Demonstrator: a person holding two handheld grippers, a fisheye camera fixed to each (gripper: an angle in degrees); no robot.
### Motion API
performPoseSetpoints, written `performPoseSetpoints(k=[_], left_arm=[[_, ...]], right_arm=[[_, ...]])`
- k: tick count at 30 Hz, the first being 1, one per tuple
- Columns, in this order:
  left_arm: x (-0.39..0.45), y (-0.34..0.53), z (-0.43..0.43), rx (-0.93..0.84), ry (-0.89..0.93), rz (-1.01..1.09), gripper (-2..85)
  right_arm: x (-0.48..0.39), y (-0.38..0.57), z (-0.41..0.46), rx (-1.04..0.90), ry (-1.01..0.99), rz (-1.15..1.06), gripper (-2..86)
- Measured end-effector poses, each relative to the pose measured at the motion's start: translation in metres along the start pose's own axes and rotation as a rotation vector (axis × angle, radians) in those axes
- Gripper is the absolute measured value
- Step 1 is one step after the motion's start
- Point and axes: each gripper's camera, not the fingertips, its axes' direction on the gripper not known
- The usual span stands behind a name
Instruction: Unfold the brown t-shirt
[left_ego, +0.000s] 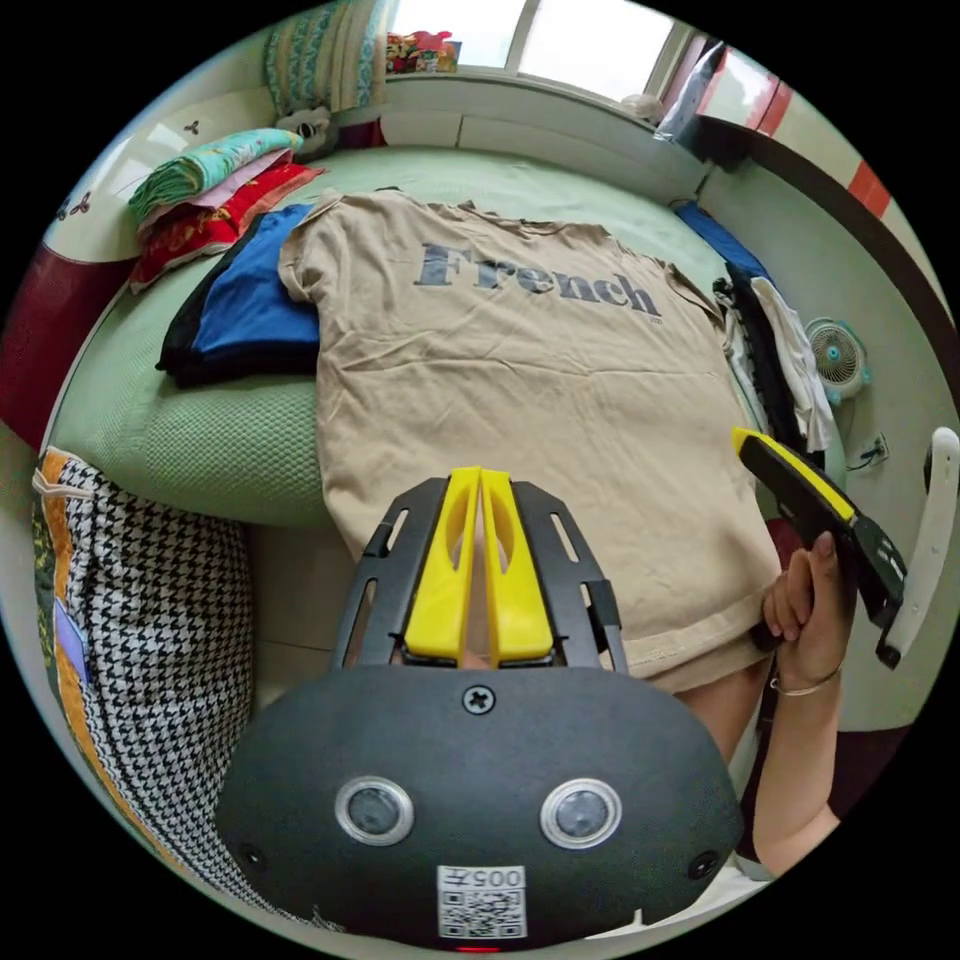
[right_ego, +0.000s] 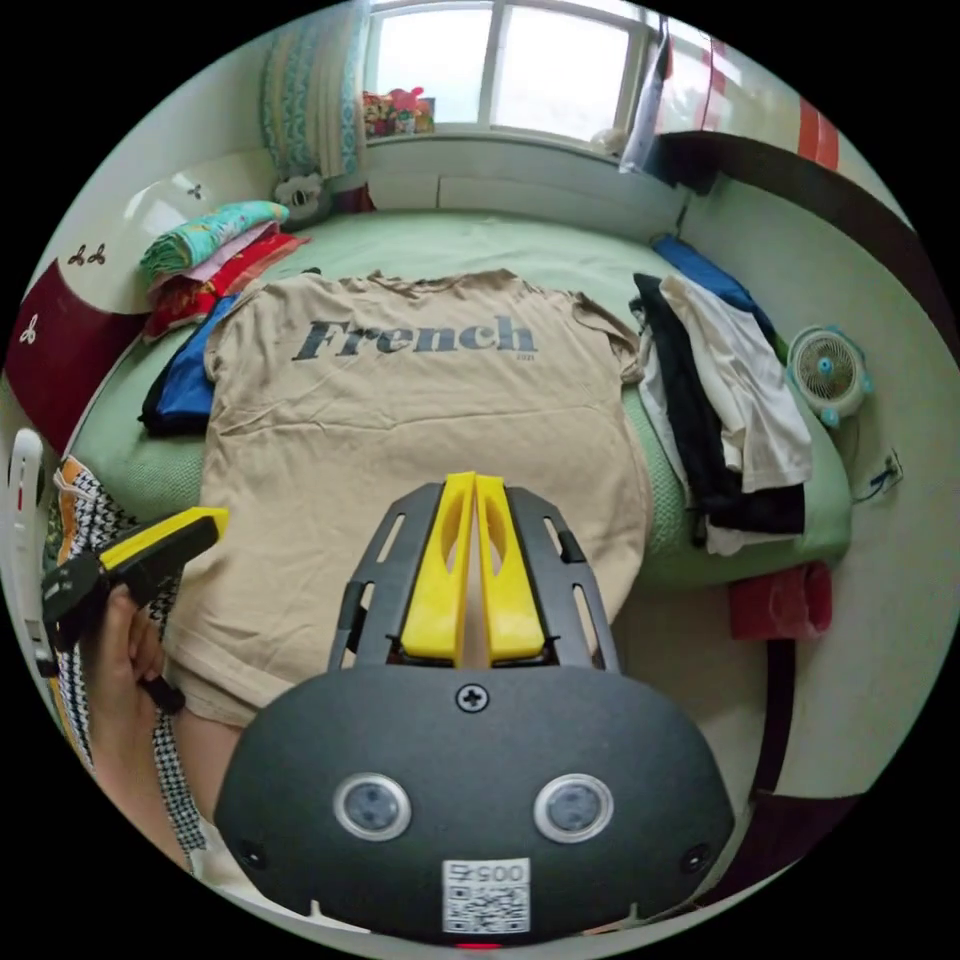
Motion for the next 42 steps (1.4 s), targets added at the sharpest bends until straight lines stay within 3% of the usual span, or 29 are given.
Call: performPoseSetpoints(k=[7,42], left_arm=[[0.007,0.016,0.001,0.044,0.006,0.021,-0.7],[0.038,0.053,0.024,0.037,-0.021,0.036,-0.7]], right_arm=[[0.028,0.014,0.019,-0.072,-0.116,0.091,0.0],[0.021,0.074,0.037,-0.011,-0.099,0.037,-1.1]])
